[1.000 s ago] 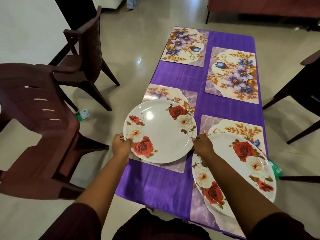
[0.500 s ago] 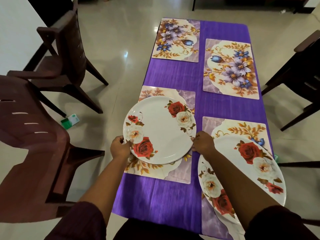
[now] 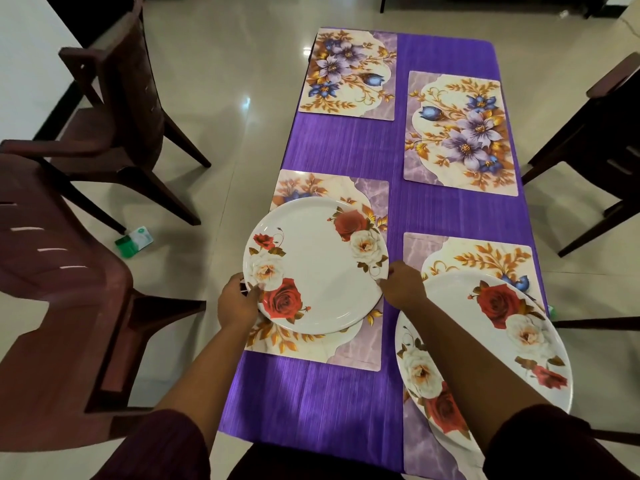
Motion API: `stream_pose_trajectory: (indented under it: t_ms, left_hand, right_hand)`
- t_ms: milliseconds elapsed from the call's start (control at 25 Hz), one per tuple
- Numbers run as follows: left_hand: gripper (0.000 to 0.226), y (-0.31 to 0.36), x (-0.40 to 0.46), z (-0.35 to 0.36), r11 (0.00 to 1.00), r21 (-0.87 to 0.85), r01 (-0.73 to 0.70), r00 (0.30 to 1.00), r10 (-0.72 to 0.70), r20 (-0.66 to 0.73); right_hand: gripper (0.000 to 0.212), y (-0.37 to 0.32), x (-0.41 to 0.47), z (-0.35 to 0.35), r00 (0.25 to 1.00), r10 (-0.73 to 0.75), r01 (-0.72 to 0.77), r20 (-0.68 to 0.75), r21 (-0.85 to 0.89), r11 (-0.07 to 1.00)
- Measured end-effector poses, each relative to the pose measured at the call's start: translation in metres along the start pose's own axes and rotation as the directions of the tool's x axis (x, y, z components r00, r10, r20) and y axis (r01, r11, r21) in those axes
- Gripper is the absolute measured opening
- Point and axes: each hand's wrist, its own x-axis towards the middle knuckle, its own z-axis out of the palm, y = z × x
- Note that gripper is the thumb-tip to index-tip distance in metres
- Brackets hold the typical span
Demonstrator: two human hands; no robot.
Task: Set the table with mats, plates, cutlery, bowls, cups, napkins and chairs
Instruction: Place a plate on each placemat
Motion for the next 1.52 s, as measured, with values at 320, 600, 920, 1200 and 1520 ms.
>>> stream_pose_trajectory:
  t_ms: [320,600,920,1200,1520]
  left_hand:
    - [0.050,0.007,0.010,-0.005,0.987,0.147,-0.058,0.996,0.047,0.074]
    - [0.047,0.004,0.007,-0.002,0.993,0.103,-0.065,0.997,0.061,0.041]
    - [0.062,0.008,-0.015,0.001,0.997,-0.014,-0.070,0.996,0.069,-0.063]
    - [0.044,0.029,-0.089,0.048,0.934,0.147,-0.326,0.930,0.345,-0.126]
    - [0.039,0.050,-0.172,0.109,0.805,0.126,-0.580,0.814,0.578,0.055]
  right_hand:
    - [0.044,-0.006,-0.002,0.007,1.000,0.019,-0.019,0.011,-0.040,0.999]
    - [0.039,-0.002,-0.003,0.008,1.000,0.027,-0.027,-0.005,0.038,0.999]
    - [0.032,-0.002,-0.017,0.009,0.999,0.029,-0.020,-0.040,0.200,0.980]
    - [0.038,0.027,-0.080,-0.008,0.950,-0.144,0.192,-0.279,0.154,0.969]
    - [0.033,0.137,-0.138,-0.055,0.876,-0.210,0.204,-0.434,-0.061,0.977]
